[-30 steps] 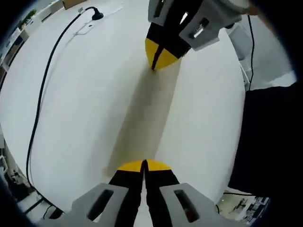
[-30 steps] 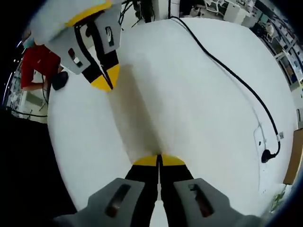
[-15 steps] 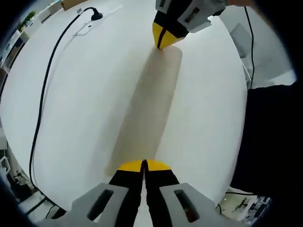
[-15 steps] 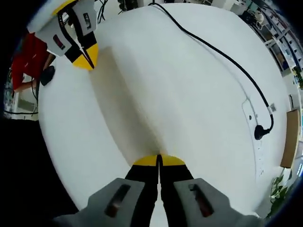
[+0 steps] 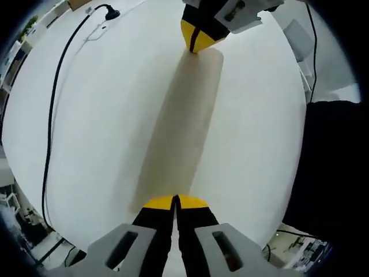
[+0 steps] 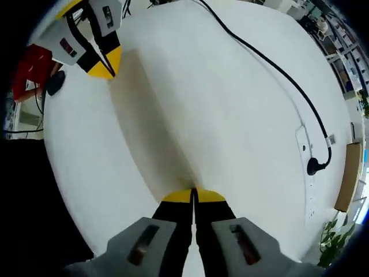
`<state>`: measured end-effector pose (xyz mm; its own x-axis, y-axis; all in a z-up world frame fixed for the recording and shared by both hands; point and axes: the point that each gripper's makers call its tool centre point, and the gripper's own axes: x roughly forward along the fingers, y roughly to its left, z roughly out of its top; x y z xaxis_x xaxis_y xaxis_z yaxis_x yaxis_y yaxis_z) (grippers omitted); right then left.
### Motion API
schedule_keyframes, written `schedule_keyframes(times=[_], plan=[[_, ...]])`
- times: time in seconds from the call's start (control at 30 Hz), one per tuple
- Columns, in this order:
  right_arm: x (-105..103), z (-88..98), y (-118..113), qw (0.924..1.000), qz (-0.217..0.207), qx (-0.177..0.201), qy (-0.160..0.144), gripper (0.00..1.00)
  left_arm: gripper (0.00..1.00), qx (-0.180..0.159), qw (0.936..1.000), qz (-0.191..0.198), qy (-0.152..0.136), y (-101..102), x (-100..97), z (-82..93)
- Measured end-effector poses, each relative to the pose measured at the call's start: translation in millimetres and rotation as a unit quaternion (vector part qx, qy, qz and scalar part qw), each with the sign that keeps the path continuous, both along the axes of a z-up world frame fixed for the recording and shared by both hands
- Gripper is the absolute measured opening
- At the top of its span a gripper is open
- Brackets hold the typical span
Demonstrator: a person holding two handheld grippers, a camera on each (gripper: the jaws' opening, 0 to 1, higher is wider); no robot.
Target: Arrange the utensils inside the cutlery case until each visible utensil rests in its matching compartment.
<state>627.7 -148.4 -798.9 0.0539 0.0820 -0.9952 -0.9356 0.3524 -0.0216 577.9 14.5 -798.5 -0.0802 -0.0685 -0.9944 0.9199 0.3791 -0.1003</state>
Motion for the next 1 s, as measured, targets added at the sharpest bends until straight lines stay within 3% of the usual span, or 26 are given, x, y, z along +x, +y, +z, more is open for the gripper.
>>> schedule_keyframes(times=[0.17,0.23,0.37,0.5,0.57,0.6,0.67,0.73,0.87,0.9,0.93,1.0], plan=[[-1.3,-0.1,-0.6,0.9996,-0.009,0.026,0.007,0.0,0.01,-0.003,1.0,0.002,0.004,1.5,0.7,-0.2],[-1.8,-0.8,1.3,0.9997,-0.007,0.023,0.008,0.0,0.01,-0.018,0.9994,0.027,0.012,1.8,0.4,-0.3],[-1.9,-0.8,1.9,0.9998,-0.005,0.013,0.011,0.0,0.01,-0.029,0.9987,0.037,0.018,3.3,1.1,-0.4],[-2.0,0.3,0.6,0.9993,-0.016,0.031,0.012,0.0,0.01,-0.036,0.9981,0.049,0.013,3.1,-1.0,0.5],[-2.9,0.4,0.7,0.999,-0.014,0.042,0.008,0.0,0.01,-0.047,0.9952,0.086,-0.001,3.3,-0.2,0.4],[-3.4,0.5,1.2,0.9988,-0.013,0.047,0.001,0.0,0.01,-0.051,0.9942,0.095,-0.01,4.0,-0.1,0.7],[-3.1,1.3,3.2,0.9975,0.017,0.055,-0.04,0.0,0.01,-0.061,0.9961,0.051,-0.039,3.4,0.1,1.5],[-4.6,1.2,3.7,0.995,0.033,0.069,-0.063,0.0,0.01,-0.063,0.995,0.06,-0.049,3.6,-3.2,2.0],[-2.6,1.9,3.1,0.9911,-0.037,0.104,-0.074,0.0,0.01,-0.076,0.9919,0.079,-0.064,4.4,-1.1,2.2],[0.6,2.9,4.5,0.9851,-0.069,0.125,-0.095,0.0,0.01,-0.09,0.9877,0.104,-0.074,3.1,0.5,2.4],[5.1,4.9,9.3,0.9762,-0.076,0.159,-0.127,0.0,0.01,-0.106,0.982,0.132,-0.084,2.6,2.5,3.0],[1.2,6.2,8.6,0.9724,-0.01,0.17,-0.159,0.0,0.01,-0.141,0.9671,0.182,-0.108,2.6,3.3,4.5]])
